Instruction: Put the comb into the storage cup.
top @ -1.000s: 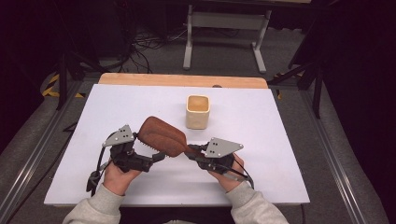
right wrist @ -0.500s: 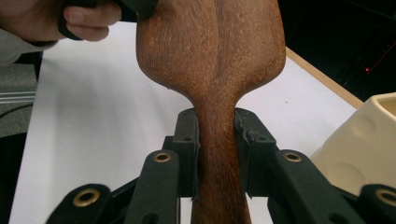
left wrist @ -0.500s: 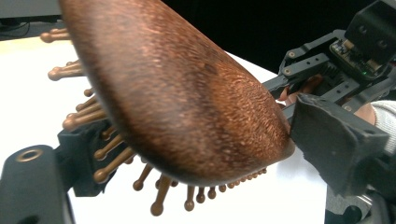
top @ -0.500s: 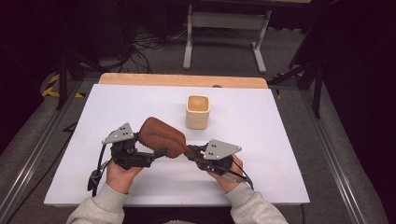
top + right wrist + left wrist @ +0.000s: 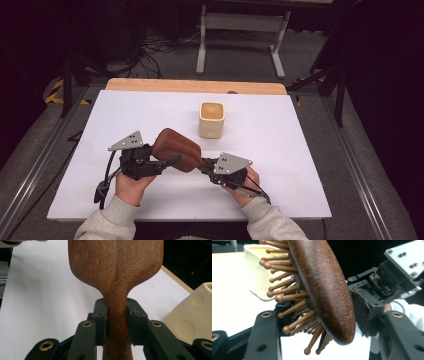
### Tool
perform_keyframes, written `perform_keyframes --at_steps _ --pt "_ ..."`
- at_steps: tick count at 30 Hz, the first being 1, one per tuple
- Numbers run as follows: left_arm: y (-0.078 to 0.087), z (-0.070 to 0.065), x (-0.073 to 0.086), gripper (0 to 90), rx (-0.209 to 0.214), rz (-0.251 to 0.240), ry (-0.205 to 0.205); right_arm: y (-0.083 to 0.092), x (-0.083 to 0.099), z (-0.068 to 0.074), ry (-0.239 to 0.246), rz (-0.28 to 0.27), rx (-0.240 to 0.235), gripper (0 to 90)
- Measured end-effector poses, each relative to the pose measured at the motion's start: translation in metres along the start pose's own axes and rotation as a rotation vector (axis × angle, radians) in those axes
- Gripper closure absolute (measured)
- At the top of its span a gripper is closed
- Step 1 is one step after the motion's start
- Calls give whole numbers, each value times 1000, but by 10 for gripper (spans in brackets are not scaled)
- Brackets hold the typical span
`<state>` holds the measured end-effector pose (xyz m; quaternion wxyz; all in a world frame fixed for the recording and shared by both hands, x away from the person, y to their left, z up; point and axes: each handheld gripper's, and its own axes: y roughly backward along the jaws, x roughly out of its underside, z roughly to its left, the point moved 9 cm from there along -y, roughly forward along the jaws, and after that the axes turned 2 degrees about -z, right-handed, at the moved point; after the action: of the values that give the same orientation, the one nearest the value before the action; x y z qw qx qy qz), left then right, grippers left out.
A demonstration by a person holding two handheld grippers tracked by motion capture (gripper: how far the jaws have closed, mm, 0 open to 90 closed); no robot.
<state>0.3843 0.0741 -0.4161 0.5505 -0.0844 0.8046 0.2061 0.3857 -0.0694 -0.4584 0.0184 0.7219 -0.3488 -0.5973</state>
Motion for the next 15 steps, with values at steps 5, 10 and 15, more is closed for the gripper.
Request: perform_keyframes --at_steps 5,10,15 --pt "4 -4 -2 542 70 3 10 -1 1 2 30 6 -2 717" --pt "6 -8 -4 577 92 8 13 -1 0 3 34 -2 -12 716" --pt "7 -9 -5 592 94 10 9 -1 -1 4 37 -8 -19 716"
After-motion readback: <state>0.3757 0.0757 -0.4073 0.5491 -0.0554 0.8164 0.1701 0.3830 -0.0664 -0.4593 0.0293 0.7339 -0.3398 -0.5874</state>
